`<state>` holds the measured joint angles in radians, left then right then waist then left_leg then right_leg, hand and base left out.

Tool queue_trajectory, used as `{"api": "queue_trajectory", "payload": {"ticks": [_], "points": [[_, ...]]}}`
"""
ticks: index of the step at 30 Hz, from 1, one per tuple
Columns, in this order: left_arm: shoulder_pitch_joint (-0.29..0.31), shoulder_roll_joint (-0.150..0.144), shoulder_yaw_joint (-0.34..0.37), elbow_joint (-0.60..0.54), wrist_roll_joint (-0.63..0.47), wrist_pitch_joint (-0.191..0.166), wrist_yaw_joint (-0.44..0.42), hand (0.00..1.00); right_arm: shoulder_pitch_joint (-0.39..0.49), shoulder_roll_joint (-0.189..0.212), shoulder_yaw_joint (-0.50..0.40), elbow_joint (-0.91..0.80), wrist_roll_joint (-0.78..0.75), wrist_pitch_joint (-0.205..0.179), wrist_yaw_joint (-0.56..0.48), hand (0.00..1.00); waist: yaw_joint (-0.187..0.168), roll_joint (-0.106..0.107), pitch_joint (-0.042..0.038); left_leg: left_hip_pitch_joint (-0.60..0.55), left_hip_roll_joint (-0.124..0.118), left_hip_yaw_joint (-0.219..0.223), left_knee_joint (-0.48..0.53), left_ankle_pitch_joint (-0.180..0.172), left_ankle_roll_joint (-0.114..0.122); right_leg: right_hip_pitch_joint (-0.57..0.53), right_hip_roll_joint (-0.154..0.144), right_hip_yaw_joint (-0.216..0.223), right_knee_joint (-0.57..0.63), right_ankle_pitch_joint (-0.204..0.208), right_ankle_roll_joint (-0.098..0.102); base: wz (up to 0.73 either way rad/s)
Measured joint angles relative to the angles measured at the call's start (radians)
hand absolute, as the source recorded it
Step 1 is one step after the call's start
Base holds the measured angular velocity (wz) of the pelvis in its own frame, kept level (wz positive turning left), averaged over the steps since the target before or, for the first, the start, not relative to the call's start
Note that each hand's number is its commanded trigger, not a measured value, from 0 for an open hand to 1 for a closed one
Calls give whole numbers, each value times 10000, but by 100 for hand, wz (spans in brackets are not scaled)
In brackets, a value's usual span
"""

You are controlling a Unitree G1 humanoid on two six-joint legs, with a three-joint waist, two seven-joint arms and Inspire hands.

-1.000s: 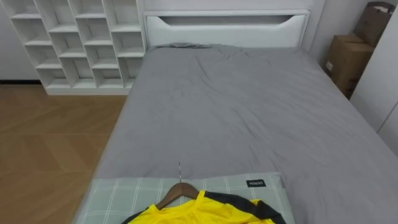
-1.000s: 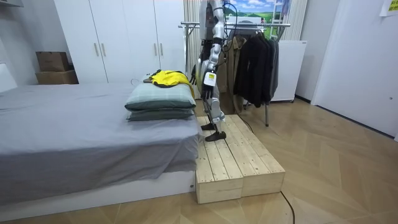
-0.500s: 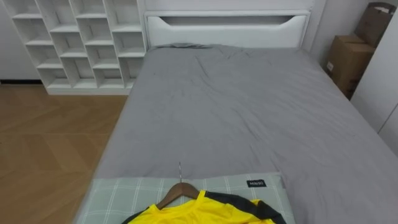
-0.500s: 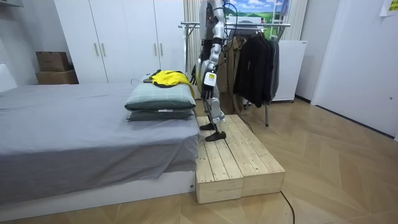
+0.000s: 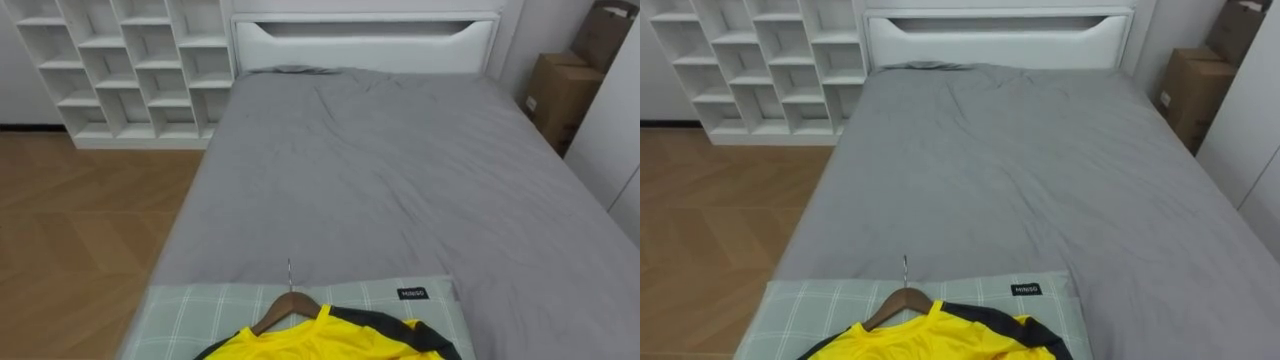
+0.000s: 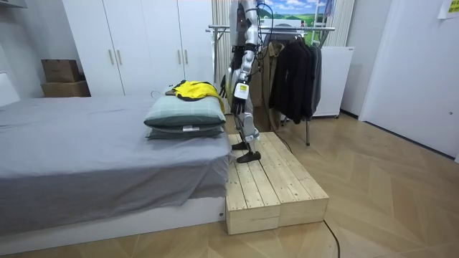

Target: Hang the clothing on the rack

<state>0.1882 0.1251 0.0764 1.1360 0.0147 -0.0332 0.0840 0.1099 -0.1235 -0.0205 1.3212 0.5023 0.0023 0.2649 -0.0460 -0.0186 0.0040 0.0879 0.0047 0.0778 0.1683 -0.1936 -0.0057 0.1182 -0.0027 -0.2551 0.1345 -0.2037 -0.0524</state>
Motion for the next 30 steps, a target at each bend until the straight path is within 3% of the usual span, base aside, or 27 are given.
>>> {"api": "queue_trajectory", "payload": {"ticks": [9, 18, 30], "points": [[-4, 0, 55, -22, 289, 0, 68, 0, -3, 2, 0, -2, -46, 1, 57, 0, -18, -36, -7, -18, -4, -6, -2, 0, 0, 18, 0, -12, -12, 0, 0, 0], [24, 1, 105, -18, 446, -30, 1671, 0, -18, 1, -3, -17, -21, 0, -32, 0, -5, -13, -9, 66, -11, -44, 7, -1, 0, 140, -3, -64, -15, -9, 14, 1], [49, 118, 1386, -191, 474, -29, 3843, 0, 6, -99, -29, -12, -78, 125, -15, 0, -8, 150, -18, 251, -29, -271, 105, -14, 18, 390, -11, -216, -6, -45, -9, 6]]}}
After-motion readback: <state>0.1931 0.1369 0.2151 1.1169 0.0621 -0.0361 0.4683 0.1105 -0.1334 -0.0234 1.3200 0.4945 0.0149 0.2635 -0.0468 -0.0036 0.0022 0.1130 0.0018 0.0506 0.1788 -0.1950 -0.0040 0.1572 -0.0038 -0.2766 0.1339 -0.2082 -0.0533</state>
